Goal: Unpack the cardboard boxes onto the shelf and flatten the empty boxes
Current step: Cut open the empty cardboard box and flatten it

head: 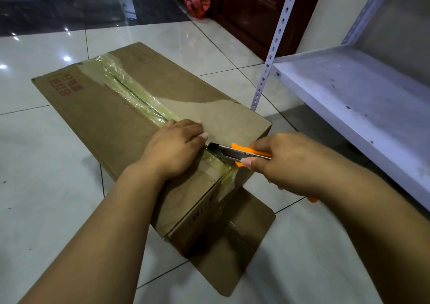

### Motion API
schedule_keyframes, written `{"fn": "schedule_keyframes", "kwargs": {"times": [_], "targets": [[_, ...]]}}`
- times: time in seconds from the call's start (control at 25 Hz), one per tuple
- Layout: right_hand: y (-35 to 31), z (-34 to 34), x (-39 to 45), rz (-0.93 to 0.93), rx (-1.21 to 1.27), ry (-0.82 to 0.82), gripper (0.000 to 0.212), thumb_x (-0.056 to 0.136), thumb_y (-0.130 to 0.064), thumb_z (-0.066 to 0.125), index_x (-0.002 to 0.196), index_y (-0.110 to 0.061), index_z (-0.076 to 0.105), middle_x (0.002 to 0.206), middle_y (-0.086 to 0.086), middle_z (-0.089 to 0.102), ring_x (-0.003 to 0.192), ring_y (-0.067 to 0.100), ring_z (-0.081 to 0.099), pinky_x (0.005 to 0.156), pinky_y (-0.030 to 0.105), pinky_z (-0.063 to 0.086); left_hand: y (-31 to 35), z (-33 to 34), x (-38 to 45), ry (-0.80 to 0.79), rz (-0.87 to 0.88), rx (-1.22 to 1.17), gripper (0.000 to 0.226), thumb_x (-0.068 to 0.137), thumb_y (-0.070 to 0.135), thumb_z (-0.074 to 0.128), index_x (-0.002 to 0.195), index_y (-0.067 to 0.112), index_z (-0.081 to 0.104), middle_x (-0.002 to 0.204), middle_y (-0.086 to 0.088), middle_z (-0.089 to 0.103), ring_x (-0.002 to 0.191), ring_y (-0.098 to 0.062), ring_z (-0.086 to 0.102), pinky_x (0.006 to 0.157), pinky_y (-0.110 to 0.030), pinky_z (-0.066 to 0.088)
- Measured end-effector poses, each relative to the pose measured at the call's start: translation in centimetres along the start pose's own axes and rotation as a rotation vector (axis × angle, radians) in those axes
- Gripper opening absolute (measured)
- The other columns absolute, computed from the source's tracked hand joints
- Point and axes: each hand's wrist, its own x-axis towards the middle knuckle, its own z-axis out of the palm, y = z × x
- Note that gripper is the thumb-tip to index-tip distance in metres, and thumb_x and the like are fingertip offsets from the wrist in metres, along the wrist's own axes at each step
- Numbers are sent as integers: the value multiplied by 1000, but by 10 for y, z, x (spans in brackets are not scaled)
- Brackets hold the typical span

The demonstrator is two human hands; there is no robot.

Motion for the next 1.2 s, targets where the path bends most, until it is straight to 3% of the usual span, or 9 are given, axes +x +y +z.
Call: {"fn": "schedule_keyframes", "kwargs": {"times": [0.16, 0.36, 0.6, 0.8, 0.92, 1.08, 1.2], "targets": [[7, -4, -11, 18, 39, -20, 35, 95, -48, 51, 112, -21, 66, 86, 7, 66, 78, 21, 64, 76, 39, 54, 0, 2, 0, -24, -25, -37, 53, 87, 50, 31, 114, 20, 66, 136, 3, 55, 113, -25, 44, 99, -36, 33], [14, 16, -10, 7, 134, 46, 36, 95, -51, 47, 115, -27, 64, 84, 0, 65, 76, 16, 62, 78, 43, 56, 4, 2, -1, 20, -59, -39, 25, 96, 39, 49, 97, 20, 65, 136, 6, 55, 115, -23, 40, 102, -39, 33], [32, 16, -20, 42, 241, 4, 30, 94, -49, 51, 115, -32, 64, 77, -4, 65, 69, 15, 63, 71, 38, 56, 8, -2, 0, 16, -87, -14, 35, 97, 40, 46, 112, 15, 64, 140, 8, 52, 118, -23, 40, 100, -35, 34], [30, 34, -16, 10, 129, 118, 37, 94, -54, 46, 119, -32, 60, 95, -6, 66, 83, 13, 60, 80, 41, 56, 18, -4, -4, -53, -73, 27, 39, 99, 38, 41, 124, 15, 60, 150, 4, 39, 127, -25, 34, 103, -31, 28], [34, 36, -17, 21, 235, 80, 35, 94, -52, 48, 116, -28, 63, 82, -5, 65, 74, 13, 61, 76, 41, 56, 20, -5, -8, -76, -90, -31, 38, 100, 37, 41, 128, 17, 58, 153, 6, 33, 133, -23, 29, 104, -27, 23], [41, 37, -23, 67, 419, 18, 27, 94, -47, 50, 111, -31, 64, 72, -3, 66, 60, 13, 63, 62, 29, 54, 27, -6, -10, -78, -120, -112, 37, 99, 36, 44, 129, 17, 57, 154, 9, 29, 136, -19, 23, 107, -24, 17], [42, 45, -22, 75, 395, 64, 29, 94, -49, 50, 115, -33, 62, 77, -7, 64, 71, 15, 64, 72, 38, 58, 28, -6, -11, -133, -117, -101, 33, 99, 38, 43, 125, 23, 59, 157, 9, 23, 140, -20, 17, 115, -32, 10]]}}
